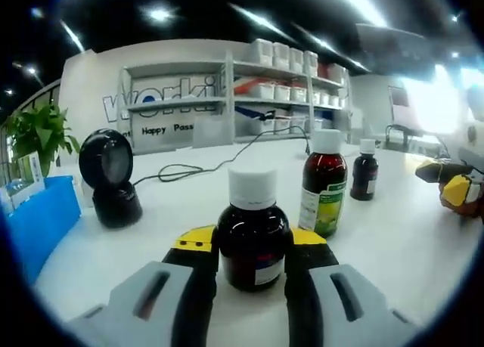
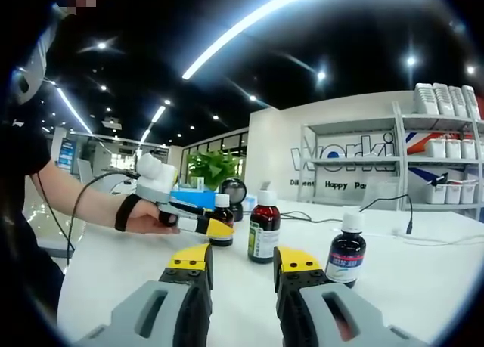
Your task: Rotate the medicine bottle to make it face forward pick up the medicine bottle inspect the drug traceability code place the medicine on the table
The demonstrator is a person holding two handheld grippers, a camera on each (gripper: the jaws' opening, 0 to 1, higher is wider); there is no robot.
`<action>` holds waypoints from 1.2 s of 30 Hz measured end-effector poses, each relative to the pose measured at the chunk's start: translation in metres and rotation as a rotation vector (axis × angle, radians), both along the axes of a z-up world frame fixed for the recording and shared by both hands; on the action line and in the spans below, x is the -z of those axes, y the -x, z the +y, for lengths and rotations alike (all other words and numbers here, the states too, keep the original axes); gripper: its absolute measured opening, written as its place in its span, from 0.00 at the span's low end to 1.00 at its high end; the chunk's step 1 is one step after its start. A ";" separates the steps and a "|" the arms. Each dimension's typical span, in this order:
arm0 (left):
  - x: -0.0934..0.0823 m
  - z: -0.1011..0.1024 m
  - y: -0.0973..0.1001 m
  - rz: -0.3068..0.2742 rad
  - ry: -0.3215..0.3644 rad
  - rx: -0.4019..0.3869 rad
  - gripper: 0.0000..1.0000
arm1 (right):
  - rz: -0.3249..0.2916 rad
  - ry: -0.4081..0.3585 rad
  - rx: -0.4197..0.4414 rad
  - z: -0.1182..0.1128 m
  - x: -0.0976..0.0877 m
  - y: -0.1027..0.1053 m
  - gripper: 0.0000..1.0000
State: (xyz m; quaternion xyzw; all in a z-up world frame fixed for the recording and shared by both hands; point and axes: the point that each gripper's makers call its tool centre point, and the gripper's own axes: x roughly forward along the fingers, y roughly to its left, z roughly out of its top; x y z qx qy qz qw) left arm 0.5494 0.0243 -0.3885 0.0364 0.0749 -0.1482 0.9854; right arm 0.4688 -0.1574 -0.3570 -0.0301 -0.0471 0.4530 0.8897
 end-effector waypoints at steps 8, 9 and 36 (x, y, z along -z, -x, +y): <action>0.001 -0.007 0.004 0.019 0.026 0.188 0.25 | 0.001 0.008 0.000 0.001 0.001 0.002 0.28; 0.000 -0.009 0.004 0.018 0.021 0.211 0.25 | 0.001 0.008 -0.001 0.002 0.000 0.002 0.28; 0.000 -0.004 -0.008 0.000 0.041 0.308 0.26 | 0.006 0.018 -0.001 0.006 0.000 0.009 0.27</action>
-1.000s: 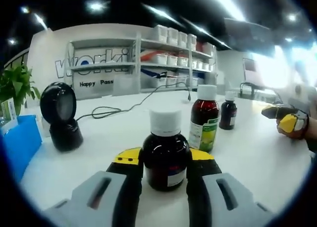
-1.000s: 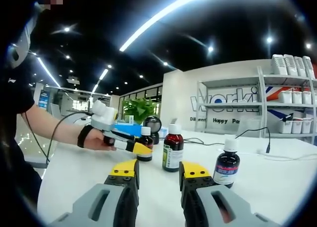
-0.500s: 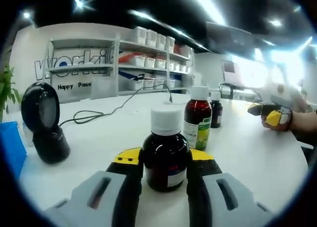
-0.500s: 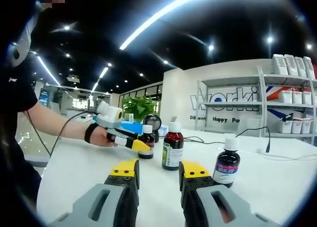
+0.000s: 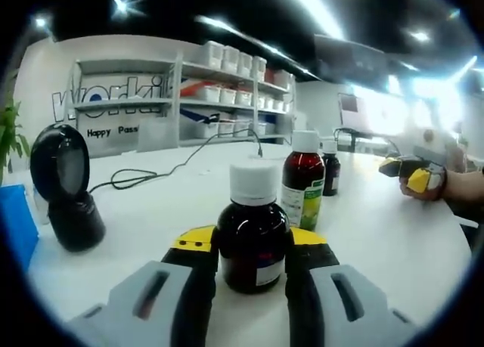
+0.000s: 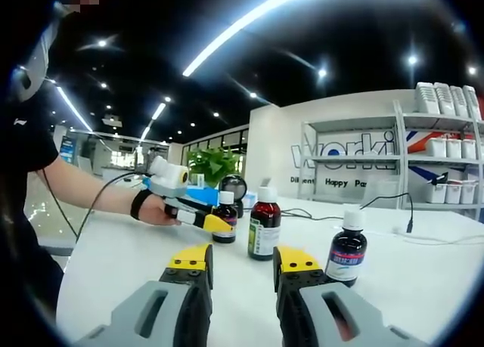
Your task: Rotate the medicine bottle to make it face forward pick up the medicine bottle inspect the drug traceability code place the medicine on the table
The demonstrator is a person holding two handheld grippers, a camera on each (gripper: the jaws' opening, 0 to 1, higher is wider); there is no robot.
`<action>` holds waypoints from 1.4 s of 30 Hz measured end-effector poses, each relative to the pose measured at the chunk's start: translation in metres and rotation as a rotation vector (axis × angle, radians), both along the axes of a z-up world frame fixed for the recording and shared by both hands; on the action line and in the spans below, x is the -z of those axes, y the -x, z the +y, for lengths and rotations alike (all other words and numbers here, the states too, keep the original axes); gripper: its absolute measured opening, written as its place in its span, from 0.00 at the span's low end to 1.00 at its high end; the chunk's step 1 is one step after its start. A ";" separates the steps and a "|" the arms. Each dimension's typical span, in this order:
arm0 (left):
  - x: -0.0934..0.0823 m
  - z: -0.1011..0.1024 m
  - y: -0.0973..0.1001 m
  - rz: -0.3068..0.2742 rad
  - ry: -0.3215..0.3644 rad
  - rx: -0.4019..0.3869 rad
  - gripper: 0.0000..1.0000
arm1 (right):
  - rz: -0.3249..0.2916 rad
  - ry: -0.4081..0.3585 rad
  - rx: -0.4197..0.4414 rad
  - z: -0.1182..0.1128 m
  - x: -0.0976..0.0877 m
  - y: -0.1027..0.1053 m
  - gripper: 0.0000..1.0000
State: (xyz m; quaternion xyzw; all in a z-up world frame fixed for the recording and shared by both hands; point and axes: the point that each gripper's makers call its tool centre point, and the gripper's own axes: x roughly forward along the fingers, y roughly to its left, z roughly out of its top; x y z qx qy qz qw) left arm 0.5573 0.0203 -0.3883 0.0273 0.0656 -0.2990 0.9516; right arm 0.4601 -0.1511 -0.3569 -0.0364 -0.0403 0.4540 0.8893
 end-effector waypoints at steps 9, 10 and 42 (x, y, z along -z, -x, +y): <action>-0.005 0.005 -0.003 -0.019 0.000 -0.041 0.30 | 0.003 -0.004 0.000 -0.001 0.000 -0.002 0.27; -0.008 0.005 -0.003 -0.022 0.014 -0.043 0.30 | 0.003 -0.003 -0.001 -0.001 0.000 -0.002 0.27; -0.037 0.015 0.084 -0.124 0.002 -0.273 0.49 | -0.001 -0.005 -0.002 -0.002 0.000 -0.002 0.27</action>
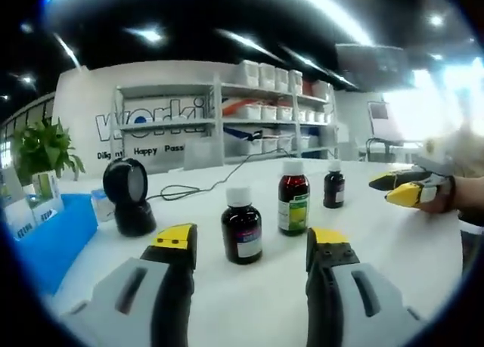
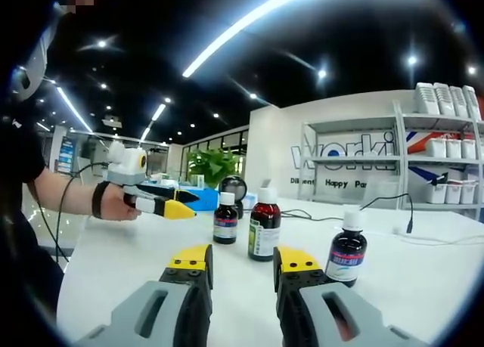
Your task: Rotate the medicine bottle to make it face forward pick up the medicine bottle inspect the drug traceability code place the medicine on the table
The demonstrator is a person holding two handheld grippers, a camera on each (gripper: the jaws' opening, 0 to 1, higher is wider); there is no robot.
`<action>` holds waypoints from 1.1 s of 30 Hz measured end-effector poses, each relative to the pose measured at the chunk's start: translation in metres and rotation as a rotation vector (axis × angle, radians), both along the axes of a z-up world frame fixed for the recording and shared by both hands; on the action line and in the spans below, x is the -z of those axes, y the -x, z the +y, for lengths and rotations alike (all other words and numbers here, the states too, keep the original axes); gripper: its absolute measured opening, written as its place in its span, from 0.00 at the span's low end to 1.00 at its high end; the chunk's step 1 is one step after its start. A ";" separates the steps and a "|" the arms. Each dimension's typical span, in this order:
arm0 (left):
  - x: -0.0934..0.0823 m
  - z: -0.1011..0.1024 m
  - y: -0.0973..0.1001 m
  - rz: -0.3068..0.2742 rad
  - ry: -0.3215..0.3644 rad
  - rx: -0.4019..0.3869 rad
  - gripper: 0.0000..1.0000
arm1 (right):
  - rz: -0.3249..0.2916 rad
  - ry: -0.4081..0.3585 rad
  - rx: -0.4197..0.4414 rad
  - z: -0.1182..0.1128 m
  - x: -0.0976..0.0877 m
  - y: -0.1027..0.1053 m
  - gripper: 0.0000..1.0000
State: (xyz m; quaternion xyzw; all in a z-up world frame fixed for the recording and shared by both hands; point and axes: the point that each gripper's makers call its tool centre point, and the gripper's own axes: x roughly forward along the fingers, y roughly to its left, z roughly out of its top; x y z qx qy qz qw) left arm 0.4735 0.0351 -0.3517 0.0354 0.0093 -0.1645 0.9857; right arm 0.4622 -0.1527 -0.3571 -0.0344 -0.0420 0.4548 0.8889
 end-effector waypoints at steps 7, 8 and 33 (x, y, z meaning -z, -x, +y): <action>0.003 0.009 0.013 -0.013 0.056 0.009 0.50 | 0.003 -0.007 0.003 -0.001 -0.001 0.000 0.27; 0.004 0.008 0.016 -0.015 0.057 0.009 0.49 | 0.003 -0.008 0.003 -0.001 -0.001 0.000 0.27; 0.012 0.006 0.025 -0.043 0.083 0.061 0.39 | 0.016 -0.032 0.004 -0.002 -0.004 0.002 0.28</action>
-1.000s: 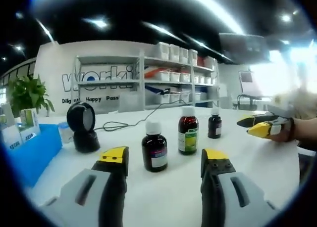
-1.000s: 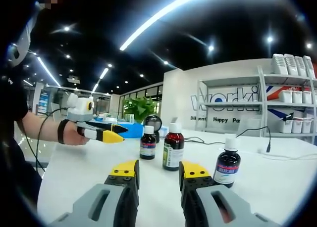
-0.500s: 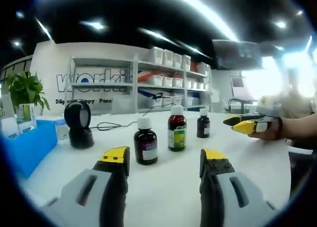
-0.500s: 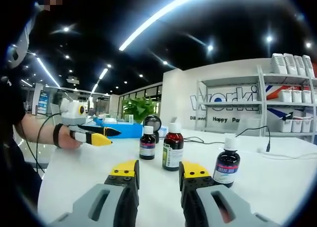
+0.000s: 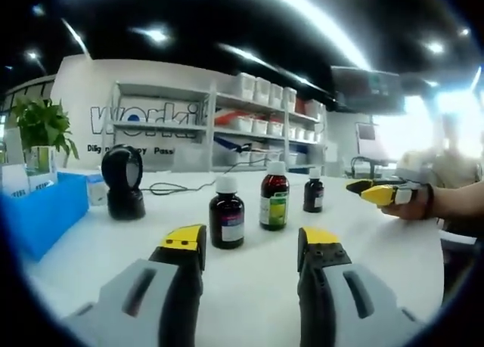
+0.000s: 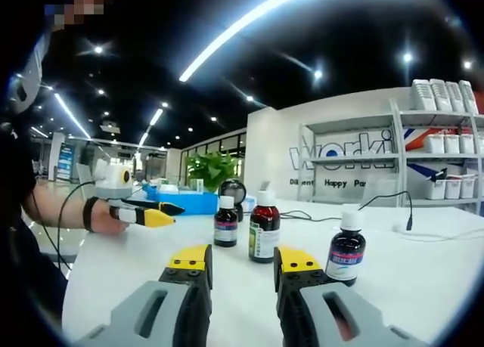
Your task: Rotate the medicine bottle to make it face forward pick up the medicine bottle inspect the drug traceability code place the medicine on the table
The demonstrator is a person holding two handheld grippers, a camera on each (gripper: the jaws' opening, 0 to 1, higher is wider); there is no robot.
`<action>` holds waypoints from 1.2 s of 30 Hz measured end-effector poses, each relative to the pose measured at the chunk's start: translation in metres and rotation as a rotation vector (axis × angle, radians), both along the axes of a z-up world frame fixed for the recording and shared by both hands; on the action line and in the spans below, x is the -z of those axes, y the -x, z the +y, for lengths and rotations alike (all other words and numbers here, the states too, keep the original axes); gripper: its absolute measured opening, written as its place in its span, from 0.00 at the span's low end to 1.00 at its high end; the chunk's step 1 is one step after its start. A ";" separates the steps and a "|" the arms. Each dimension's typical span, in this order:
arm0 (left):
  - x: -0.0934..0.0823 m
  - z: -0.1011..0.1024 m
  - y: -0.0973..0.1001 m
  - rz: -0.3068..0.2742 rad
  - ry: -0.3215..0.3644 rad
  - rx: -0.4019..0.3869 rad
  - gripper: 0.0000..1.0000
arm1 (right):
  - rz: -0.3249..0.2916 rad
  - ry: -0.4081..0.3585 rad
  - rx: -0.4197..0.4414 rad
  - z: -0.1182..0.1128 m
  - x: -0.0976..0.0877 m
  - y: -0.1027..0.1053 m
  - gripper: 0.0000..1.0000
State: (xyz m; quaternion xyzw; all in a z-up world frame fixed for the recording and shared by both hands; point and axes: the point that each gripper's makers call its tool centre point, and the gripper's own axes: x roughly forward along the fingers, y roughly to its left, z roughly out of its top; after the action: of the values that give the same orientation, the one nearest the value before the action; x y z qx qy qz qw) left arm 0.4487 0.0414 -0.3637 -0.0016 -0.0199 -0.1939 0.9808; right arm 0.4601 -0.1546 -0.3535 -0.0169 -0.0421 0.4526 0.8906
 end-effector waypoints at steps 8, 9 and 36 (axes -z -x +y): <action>-0.001 0.006 -0.001 0.003 0.018 -0.025 0.39 | 0.005 -0.002 0.003 0.000 0.000 -0.001 0.29; -0.001 0.005 0.000 0.000 0.018 -0.024 0.39 | 0.007 -0.003 0.003 0.000 0.000 -0.001 0.29; -0.008 0.000 0.005 -0.027 0.021 -0.017 0.39 | 0.092 0.011 0.127 -0.022 -0.005 -0.026 0.37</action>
State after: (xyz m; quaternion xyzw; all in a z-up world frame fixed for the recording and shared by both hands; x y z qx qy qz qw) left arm 0.4436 0.0410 -0.3558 -0.0089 -0.0354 -0.1853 0.9820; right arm 0.4858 -0.1761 -0.3487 -0.0035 0.0026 0.3958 0.9183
